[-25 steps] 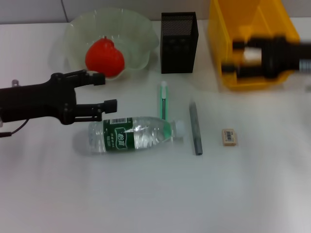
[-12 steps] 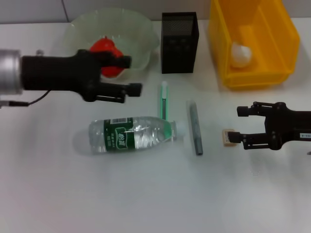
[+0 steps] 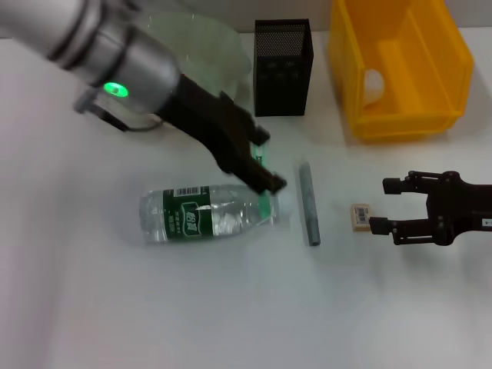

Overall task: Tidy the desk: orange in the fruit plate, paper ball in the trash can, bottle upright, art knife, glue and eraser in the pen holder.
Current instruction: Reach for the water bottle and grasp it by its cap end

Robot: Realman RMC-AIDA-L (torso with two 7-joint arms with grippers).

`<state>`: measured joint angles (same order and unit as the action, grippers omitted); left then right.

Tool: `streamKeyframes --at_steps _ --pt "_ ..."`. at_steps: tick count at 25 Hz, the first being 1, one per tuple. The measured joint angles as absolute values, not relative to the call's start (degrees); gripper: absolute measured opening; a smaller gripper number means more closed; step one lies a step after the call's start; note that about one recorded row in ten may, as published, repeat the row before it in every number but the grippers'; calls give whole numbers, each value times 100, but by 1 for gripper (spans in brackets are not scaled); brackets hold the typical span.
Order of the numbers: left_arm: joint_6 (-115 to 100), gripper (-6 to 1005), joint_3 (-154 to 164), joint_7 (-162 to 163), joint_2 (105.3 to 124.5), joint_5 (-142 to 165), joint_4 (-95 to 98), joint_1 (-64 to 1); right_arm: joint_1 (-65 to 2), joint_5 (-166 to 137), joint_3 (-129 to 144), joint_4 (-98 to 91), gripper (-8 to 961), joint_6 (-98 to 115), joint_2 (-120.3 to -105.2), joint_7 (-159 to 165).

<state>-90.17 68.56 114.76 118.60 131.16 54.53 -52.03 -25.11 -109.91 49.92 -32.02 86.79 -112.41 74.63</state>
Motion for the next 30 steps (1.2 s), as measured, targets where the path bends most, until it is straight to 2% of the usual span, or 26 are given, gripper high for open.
streamKeyframes --at_steps 17,30 --pt "-6907 861 9499 12288 11915 13106 4904 -5268 -2564 -11013 4924 -3238 832 8597 -11234 7463" --pt "-6402 852 10183 12157 11918 12944 4782 -5180 -2619 -11013 4931 -3188 831 8544 -11241 7477"
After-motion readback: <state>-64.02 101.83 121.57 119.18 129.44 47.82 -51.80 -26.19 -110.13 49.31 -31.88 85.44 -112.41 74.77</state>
